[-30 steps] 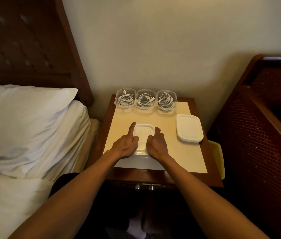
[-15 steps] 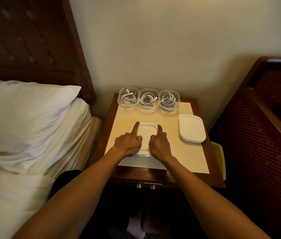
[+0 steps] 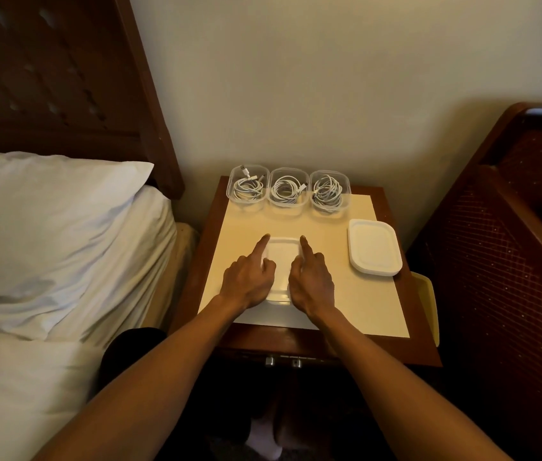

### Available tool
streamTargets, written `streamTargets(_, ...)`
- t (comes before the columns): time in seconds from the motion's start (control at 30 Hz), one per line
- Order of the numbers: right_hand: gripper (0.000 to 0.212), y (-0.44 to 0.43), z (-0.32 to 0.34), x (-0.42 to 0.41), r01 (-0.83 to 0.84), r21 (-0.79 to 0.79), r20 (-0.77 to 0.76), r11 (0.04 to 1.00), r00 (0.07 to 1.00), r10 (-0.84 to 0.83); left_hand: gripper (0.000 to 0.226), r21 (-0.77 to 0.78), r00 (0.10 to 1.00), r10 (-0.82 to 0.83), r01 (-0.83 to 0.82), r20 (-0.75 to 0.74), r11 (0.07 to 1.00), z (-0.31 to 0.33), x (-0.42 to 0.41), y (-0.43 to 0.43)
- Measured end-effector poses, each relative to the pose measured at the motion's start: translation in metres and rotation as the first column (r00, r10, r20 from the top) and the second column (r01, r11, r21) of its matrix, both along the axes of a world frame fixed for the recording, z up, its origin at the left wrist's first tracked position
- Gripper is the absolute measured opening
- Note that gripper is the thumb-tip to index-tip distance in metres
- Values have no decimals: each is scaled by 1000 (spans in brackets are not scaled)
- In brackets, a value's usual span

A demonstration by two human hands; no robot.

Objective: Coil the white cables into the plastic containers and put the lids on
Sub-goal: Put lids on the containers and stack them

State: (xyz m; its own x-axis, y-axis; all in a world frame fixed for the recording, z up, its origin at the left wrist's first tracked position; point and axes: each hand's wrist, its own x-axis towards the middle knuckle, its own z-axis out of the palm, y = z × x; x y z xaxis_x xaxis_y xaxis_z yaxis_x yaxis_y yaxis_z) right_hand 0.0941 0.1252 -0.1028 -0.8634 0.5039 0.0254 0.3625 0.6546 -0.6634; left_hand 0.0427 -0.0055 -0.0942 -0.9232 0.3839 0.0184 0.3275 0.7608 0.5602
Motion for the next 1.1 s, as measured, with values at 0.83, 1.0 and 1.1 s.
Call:
streamTargets(0.83, 40, -66, 10, -63, -96, -445, 7, 890, 994, 110, 28, 86, 955, 279, -288, 103, 954, 4, -88, -84)
streamTargets(1.0, 38, -70, 9, -66, -90, -464, -8, 881, 995, 97, 30, 76, 952, 294, -301, 91, 951, 3, -89, -84)
streamTargets(1.1, 38, -71, 9, -65, -87, -483, -14, 871, 996, 92, 30, 88, 951, 294, -303, 99, 949, 2, -86, -85)
